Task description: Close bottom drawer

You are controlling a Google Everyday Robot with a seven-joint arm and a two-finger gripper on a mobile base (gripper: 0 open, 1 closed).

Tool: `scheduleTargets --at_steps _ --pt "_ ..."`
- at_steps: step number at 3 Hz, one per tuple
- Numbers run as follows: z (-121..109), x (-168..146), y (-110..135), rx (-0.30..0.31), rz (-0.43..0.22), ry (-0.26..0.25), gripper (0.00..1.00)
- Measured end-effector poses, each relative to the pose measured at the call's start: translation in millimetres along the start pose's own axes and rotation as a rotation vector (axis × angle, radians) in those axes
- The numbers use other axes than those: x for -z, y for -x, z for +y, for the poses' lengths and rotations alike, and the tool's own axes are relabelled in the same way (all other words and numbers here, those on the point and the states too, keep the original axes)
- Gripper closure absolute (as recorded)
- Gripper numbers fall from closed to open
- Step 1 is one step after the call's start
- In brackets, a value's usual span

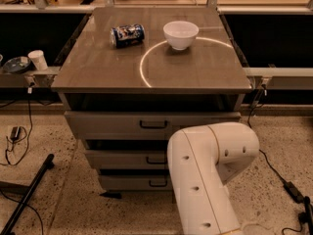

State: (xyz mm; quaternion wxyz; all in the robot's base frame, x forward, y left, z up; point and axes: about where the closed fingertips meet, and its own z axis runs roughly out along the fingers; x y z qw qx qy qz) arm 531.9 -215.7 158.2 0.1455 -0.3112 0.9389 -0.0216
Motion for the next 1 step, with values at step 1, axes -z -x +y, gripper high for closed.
scheduleTargets --at_steps 1 --pt "0.0 0.0 0.0 0.0 0.0 0.0 0.0"
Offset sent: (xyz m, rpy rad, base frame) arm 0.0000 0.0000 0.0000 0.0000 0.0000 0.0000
